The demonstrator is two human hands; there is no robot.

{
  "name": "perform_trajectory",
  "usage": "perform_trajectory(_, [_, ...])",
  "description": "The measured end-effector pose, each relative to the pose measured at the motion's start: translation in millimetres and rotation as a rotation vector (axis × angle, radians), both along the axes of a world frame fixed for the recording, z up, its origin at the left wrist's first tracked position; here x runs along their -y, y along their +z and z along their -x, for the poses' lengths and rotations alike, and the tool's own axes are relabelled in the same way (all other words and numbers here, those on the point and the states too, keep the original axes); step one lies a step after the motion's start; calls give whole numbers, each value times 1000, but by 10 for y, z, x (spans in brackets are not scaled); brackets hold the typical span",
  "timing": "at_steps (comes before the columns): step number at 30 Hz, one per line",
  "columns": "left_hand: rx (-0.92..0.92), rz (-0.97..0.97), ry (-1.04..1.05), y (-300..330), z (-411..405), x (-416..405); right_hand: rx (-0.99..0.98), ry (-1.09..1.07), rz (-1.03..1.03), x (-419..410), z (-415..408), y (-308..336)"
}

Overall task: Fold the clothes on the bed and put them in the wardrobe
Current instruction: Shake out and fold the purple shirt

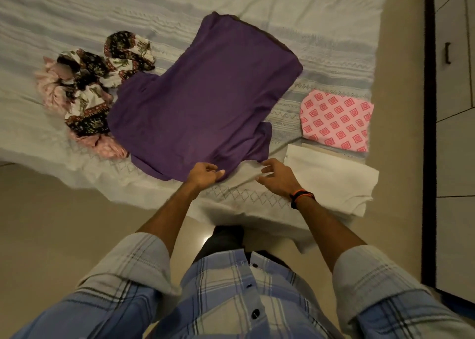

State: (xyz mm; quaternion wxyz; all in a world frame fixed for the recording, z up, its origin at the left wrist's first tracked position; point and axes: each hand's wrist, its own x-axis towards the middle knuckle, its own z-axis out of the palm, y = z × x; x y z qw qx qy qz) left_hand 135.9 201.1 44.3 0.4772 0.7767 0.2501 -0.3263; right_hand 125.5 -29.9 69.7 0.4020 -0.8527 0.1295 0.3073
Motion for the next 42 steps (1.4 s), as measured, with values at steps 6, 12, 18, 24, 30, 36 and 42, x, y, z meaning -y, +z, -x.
perform_trajectory(6, [-42,16,86,-134,-93,144,-25,78,52,168,-338,-94])
perform_trajectory(12, [-96,43,238,-323,-80,306,-37,204,74,297,-762,-291])
perform_trajectory(18, [-98,40,455,-621,-56,582,-38,370,115,437,-1241,-641])
perform_trajectory(24, [-139,106,777,-1066,-72,877,115,414,190,468,-1709,-1088])
perform_trajectory(30, [-174,295,1341,-1436,-202,1043,191,509,339,475,-2069,-1586])
perform_trajectory(36, [-82,367,1620,-1568,-288,1060,115,397,241,467,-2275,-1815])
perform_trajectory(42, [86,562,1697,-1541,-358,1088,-103,249,7,481,-2237,-1888])
